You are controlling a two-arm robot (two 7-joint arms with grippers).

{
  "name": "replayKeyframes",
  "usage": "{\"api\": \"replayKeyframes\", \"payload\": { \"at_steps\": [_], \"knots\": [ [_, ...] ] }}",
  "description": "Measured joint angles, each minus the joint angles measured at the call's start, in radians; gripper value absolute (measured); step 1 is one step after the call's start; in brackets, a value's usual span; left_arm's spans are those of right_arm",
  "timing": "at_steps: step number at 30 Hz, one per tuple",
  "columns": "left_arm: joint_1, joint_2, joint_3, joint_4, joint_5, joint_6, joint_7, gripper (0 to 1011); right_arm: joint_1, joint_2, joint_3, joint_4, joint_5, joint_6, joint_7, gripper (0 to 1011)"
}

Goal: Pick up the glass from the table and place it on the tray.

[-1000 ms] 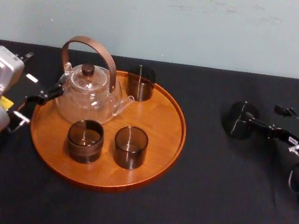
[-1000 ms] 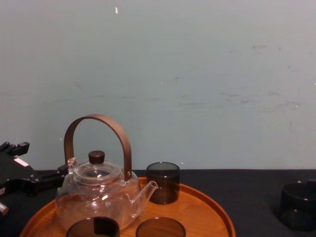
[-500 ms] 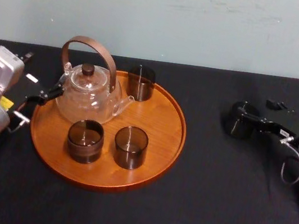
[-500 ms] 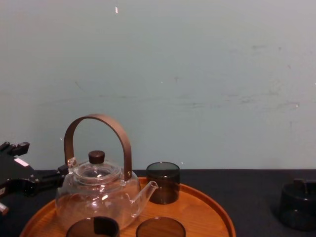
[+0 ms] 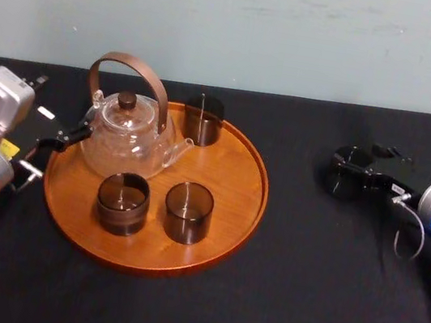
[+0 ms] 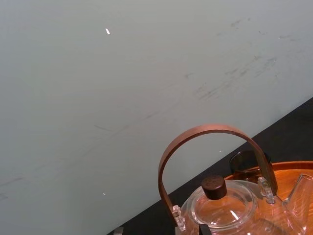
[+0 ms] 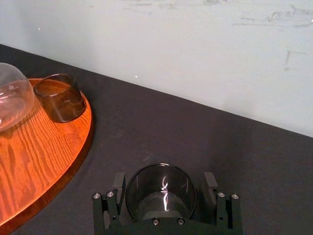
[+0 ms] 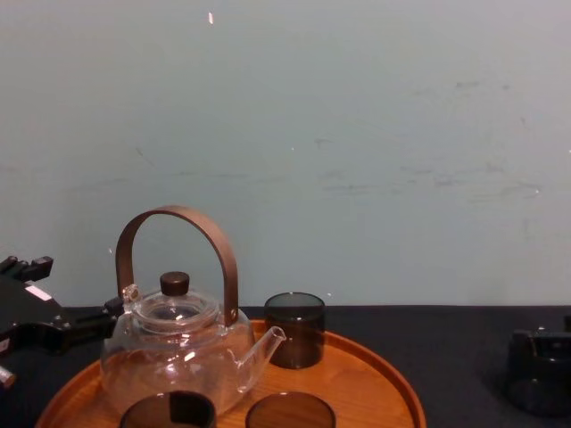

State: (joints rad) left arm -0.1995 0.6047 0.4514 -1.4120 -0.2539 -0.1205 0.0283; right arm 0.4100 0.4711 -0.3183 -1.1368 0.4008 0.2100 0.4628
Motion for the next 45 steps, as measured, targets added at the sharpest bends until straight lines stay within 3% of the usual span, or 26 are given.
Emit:
{"api": "replayKeyframes", "payload": {
  "at_steps": [23, 45],
  "knots": [
    [0.0, 0.0, 0.0, 0.0, 0.0, 0.0, 0.0, 1001, 0.024, -0.023, -0.023, 0.064, -0.011, -0.007, 0.019, 1003],
    [0.0, 0.0, 0.0, 0.0, 0.0, 0.0, 0.0, 1001, 0.012, -0.02, -0.02, 0.06, -0.011, 0.0, 0.019, 1002]
  ]
}}
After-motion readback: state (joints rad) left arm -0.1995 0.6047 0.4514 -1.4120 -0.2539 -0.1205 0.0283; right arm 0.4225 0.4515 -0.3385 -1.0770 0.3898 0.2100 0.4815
